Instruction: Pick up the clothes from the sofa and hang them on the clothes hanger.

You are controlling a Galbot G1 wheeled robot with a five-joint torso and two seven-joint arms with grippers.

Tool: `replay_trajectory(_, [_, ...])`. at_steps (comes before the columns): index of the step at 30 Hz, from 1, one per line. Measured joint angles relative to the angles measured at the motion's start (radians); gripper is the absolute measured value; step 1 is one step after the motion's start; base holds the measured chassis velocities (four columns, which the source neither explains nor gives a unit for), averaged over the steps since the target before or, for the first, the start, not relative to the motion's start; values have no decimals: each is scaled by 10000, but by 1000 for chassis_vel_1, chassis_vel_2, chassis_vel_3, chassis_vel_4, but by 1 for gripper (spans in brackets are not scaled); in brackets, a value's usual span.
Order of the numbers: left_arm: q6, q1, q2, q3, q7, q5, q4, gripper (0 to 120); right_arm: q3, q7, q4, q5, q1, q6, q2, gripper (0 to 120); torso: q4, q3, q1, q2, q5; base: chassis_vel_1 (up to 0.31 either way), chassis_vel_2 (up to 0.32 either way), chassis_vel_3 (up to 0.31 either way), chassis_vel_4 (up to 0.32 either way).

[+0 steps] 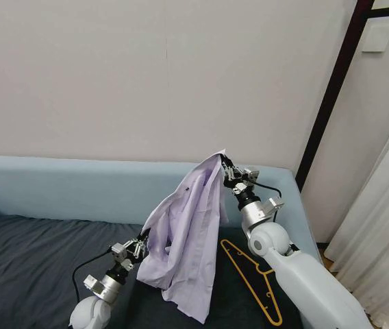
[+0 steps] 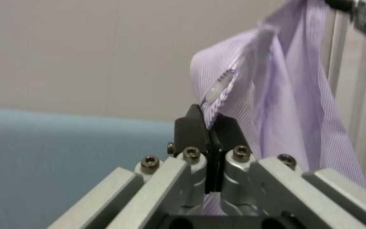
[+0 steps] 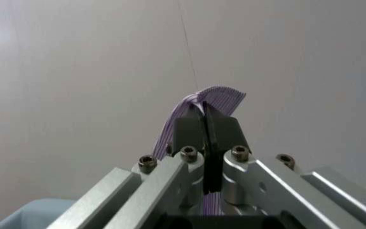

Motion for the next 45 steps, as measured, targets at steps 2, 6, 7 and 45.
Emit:
replay_trajectory(2, [111,131,281,-93,-354,-463,-712,0,57,-133,75,-1,34,121,-174,0,6,0,0,0,0,0,0,0,0])
replay_trajectory(6, [356,146,713,-122,-964,-1085,-1614,0,162,-402,278,51,49,244,-499,0,6,0,0,0,2,0,0,0,0])
replay_trajectory(7, [417,123,826,-104,-1109,-1182,-1792,0,197,-505,335,78,64,306,-596,0,6,0,0,0,1,0,0,0,0])
replay_trajectory(45, [7437,2639,330,-443,-11051,-322,-8611,0,61,1133,2639,-2274,-1421,-1092,-1136,0,-3,1,-1,0,4,0,0,0,0])
